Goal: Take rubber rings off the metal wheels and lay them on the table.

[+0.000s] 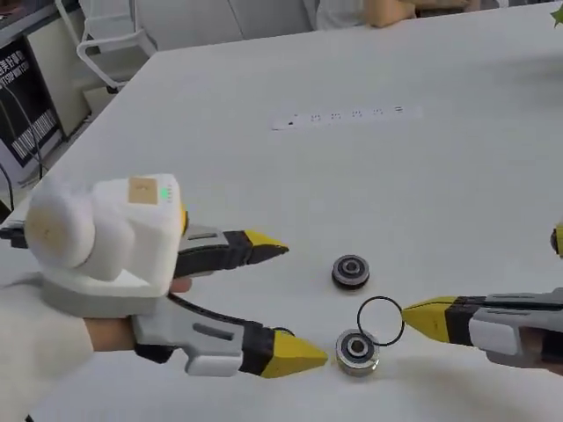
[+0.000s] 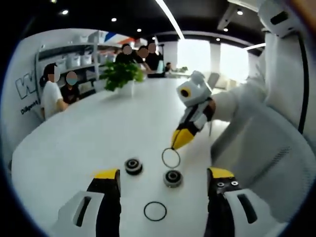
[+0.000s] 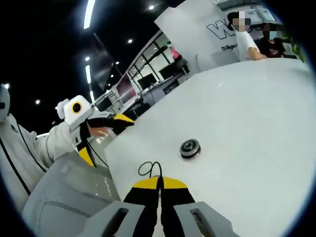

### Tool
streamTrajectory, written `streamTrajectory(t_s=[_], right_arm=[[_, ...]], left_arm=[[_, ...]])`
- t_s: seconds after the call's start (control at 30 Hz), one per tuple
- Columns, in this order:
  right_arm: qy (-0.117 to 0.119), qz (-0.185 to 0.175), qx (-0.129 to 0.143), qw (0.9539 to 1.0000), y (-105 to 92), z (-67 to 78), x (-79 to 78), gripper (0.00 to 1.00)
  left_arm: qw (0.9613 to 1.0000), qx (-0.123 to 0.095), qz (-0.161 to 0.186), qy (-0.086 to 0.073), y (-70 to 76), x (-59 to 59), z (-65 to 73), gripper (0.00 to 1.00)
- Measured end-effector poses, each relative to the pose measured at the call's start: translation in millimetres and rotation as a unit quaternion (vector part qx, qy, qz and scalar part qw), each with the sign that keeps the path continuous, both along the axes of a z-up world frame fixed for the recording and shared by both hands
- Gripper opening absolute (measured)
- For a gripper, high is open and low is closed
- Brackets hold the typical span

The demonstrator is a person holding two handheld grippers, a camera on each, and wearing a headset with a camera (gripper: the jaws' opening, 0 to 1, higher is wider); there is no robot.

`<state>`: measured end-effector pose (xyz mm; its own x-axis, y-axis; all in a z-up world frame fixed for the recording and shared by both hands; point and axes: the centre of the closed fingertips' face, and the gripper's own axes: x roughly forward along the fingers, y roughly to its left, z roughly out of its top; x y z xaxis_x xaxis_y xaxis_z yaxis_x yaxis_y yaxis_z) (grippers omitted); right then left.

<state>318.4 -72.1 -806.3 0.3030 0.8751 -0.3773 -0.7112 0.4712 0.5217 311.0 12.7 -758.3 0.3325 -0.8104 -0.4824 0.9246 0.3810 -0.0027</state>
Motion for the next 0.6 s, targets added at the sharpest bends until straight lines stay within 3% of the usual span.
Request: streamTrajectory(t_s=[0.43,0.6], right_arm=[[-0.023,0.0,0.001,0.9997,-1.6,23.9,-1.8,0.0],[-0.033,0.003,0.003,0.9995,0.9,33.5,-0.6,0.0]], left_arm=[[0.9982,0.001,0.046,-0.038,46.5,-14.3,32.4,1.0],[0.9962,0.0,0.072,-0.05,66.5,-17.4,39.6,1.0]])
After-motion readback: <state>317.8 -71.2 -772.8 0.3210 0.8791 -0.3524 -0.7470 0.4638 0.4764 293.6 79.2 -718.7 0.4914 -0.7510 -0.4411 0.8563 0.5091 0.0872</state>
